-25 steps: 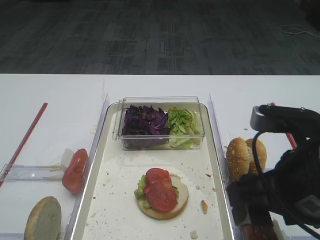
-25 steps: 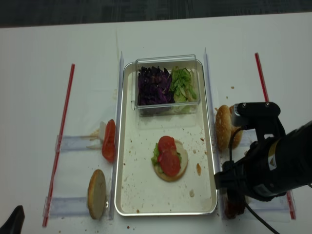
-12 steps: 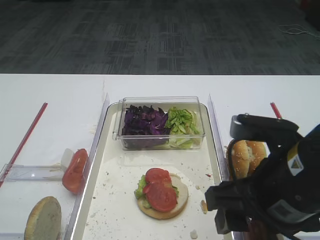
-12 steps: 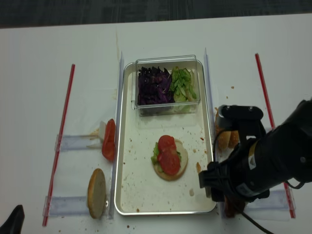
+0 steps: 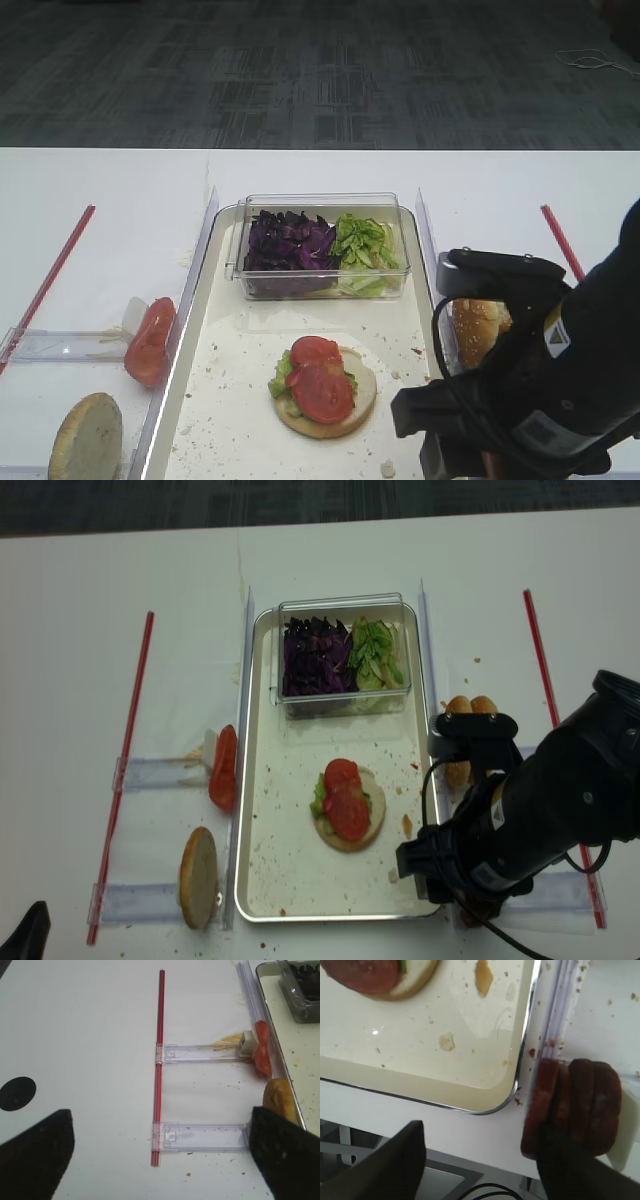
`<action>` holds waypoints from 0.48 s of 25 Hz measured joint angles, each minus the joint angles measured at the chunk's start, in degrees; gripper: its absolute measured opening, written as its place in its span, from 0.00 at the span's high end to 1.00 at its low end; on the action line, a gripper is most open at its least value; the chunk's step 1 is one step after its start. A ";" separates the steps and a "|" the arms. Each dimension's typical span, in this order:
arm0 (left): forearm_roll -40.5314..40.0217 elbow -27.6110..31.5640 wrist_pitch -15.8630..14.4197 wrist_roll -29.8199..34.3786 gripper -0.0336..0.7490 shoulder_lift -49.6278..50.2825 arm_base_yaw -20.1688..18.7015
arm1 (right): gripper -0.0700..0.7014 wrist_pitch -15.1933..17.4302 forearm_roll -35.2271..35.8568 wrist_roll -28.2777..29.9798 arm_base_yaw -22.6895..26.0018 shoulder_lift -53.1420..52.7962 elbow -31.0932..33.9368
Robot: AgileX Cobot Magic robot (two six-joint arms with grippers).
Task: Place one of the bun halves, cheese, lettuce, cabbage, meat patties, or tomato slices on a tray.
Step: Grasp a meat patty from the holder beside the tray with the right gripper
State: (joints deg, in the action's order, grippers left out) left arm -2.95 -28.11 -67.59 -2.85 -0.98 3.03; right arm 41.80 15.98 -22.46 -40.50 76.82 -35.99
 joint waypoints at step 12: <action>0.00 0.00 0.00 0.00 0.08 0.00 0.00 | 0.25 -0.90 0.12 0.22 0.00 1.29 0.00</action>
State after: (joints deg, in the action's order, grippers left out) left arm -2.95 -28.11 -67.59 -2.85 -0.98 3.03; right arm 40.90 16.10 -22.24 -40.50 78.11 -35.99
